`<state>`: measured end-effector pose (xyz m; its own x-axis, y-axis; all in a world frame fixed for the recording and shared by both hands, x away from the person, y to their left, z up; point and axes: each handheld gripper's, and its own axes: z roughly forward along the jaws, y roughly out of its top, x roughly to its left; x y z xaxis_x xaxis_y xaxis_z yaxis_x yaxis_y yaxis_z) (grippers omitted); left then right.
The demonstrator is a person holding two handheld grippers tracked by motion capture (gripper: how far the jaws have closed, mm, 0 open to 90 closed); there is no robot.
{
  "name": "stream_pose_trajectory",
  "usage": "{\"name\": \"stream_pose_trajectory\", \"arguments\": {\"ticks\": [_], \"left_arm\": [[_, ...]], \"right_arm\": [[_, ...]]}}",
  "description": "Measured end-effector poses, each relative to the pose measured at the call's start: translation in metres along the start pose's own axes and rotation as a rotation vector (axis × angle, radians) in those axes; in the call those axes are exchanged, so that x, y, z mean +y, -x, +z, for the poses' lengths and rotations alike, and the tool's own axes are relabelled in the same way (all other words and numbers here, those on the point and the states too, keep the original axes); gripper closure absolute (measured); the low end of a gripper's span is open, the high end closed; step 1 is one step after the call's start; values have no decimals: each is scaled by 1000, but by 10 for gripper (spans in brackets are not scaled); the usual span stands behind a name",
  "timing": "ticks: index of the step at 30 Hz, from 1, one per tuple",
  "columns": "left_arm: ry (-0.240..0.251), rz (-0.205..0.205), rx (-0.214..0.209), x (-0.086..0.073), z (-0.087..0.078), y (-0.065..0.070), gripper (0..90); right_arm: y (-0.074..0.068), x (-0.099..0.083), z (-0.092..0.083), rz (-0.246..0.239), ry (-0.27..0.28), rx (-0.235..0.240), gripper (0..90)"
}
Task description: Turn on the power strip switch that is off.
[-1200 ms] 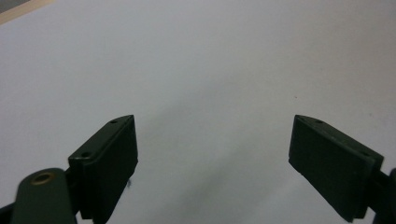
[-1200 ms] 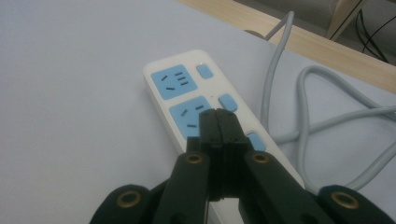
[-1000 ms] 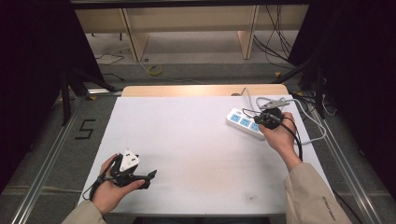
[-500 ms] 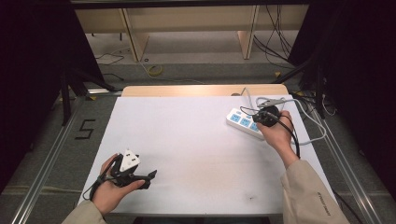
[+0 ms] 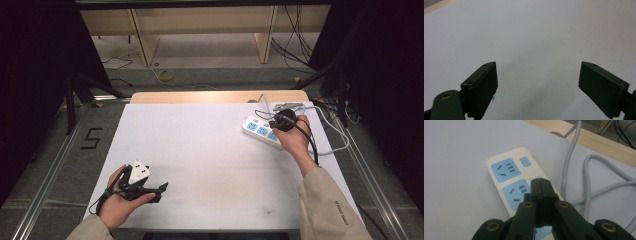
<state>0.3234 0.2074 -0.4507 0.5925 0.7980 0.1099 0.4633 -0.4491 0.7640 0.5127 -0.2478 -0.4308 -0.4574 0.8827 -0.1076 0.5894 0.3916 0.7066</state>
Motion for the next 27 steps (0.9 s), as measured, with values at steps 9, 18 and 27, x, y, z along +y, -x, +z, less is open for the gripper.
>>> {"name": "stream_pose_trajectory", "arguments": {"ticks": [9, 18, 27], "left_arm": [[-1, -1, -1, 0, 0, 1, 152], [-3, 0, -1, 0, 0, 1, 153], [-2, 0, -2, 0, 0, 1, 153]], "right_arm": [[3, 2, 7, 13, -23, -1, 900], [5, 5, 14, 23, -50, -10, 900], [8, 8, 18, 31, -57, -20, 900]]}}
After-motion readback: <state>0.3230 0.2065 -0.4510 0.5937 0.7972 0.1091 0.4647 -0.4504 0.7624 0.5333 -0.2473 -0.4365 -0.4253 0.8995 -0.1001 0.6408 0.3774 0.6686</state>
